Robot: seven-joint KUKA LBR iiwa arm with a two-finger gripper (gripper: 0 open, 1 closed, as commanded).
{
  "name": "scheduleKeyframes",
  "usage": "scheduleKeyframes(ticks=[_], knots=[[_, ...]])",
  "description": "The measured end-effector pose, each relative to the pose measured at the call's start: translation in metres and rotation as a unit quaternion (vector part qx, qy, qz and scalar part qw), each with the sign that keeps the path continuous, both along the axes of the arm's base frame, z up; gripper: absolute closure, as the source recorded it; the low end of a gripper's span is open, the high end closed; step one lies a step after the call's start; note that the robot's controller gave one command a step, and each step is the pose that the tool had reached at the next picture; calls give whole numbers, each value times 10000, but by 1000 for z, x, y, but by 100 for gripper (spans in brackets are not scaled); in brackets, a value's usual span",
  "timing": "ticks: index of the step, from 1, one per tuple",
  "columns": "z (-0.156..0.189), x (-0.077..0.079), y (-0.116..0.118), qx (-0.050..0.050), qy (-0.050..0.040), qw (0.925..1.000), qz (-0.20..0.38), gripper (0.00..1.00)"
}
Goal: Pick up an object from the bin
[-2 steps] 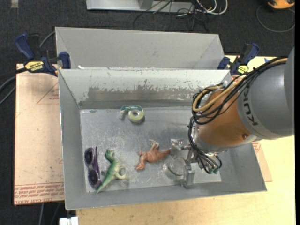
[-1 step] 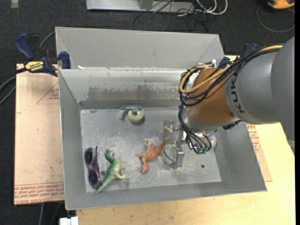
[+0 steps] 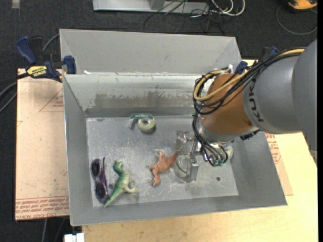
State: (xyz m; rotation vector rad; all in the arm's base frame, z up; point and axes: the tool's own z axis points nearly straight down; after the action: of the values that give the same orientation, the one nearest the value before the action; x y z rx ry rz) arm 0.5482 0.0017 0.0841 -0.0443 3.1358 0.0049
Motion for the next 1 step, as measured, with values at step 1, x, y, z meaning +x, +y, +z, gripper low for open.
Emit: scheduleKeyframes(ticks=[1], knots=[[-12,11,76,-5,-29,9889,1483,0]])
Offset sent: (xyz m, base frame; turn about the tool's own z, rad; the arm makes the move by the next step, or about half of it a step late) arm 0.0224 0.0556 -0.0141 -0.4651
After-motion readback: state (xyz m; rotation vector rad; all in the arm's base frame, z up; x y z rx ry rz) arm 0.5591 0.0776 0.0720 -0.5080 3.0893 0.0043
